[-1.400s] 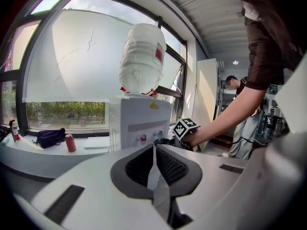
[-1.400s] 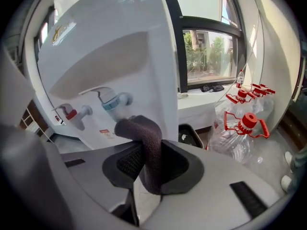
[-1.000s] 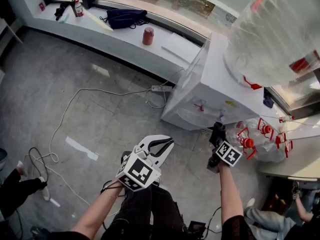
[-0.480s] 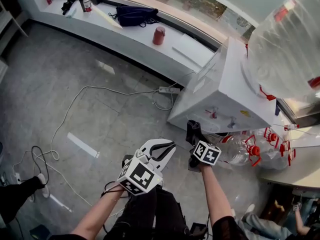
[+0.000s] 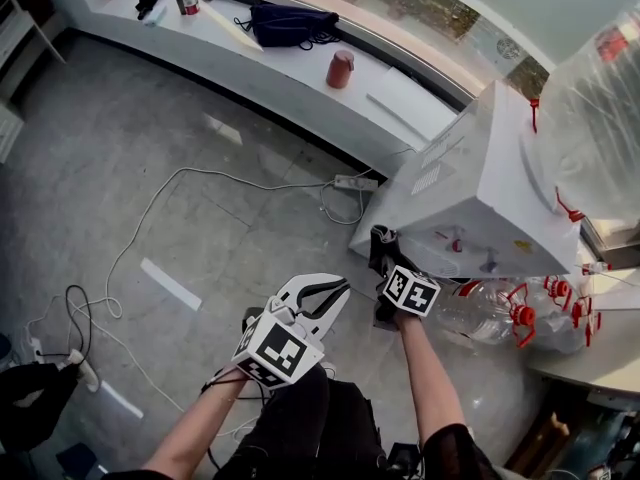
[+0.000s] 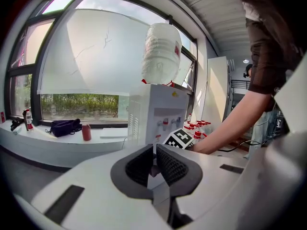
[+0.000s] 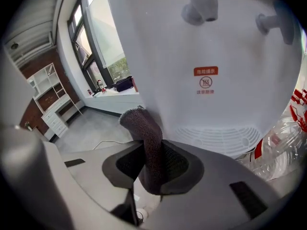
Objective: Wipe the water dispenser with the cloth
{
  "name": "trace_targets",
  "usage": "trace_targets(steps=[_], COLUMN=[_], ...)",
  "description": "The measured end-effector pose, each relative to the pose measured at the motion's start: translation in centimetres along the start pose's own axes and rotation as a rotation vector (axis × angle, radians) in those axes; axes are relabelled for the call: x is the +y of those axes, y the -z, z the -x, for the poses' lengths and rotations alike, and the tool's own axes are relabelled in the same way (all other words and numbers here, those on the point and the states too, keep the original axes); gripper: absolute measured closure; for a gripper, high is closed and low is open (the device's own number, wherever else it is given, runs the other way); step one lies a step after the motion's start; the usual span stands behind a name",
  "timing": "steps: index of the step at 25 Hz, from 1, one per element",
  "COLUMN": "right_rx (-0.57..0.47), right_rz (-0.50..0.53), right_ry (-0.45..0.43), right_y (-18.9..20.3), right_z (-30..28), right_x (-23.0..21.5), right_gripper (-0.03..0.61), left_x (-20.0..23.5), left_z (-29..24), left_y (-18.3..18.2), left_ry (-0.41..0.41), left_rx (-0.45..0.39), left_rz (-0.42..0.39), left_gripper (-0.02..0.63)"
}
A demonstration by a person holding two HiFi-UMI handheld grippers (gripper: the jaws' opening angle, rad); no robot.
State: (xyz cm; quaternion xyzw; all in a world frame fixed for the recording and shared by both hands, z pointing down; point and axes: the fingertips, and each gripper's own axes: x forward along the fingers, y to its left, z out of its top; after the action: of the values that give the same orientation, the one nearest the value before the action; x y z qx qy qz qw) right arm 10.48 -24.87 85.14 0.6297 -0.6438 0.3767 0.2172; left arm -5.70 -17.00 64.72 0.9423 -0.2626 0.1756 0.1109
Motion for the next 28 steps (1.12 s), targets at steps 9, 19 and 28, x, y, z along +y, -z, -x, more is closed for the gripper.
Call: trace_targets(steps=[9, 19, 28], right_rx=[-0.008, 0.003, 0.009], right_rz=[-0.100, -0.122, -0.103], right_ry=[0.113, 0.266, 0.383], right_y=[0.6, 0.5, 1.4], right_z=[1.5, 5.4, 9.7], right_x=[-7.8, -18.8, -26.2], right_gripper=[0.476, 0.474, 0.474], left_x=[-1.0, -4.2, -6.7], left_z=[-1.4, -4.6, -5.9], left_y=[0.9, -0.2, -1.0], left_ry=[0.021, 0.085, 0.114], left_rx=[0.016, 0.025, 0.024], left_rz=[0.023, -0.014, -0.024], left_gripper=[0.594, 0.594, 0.594])
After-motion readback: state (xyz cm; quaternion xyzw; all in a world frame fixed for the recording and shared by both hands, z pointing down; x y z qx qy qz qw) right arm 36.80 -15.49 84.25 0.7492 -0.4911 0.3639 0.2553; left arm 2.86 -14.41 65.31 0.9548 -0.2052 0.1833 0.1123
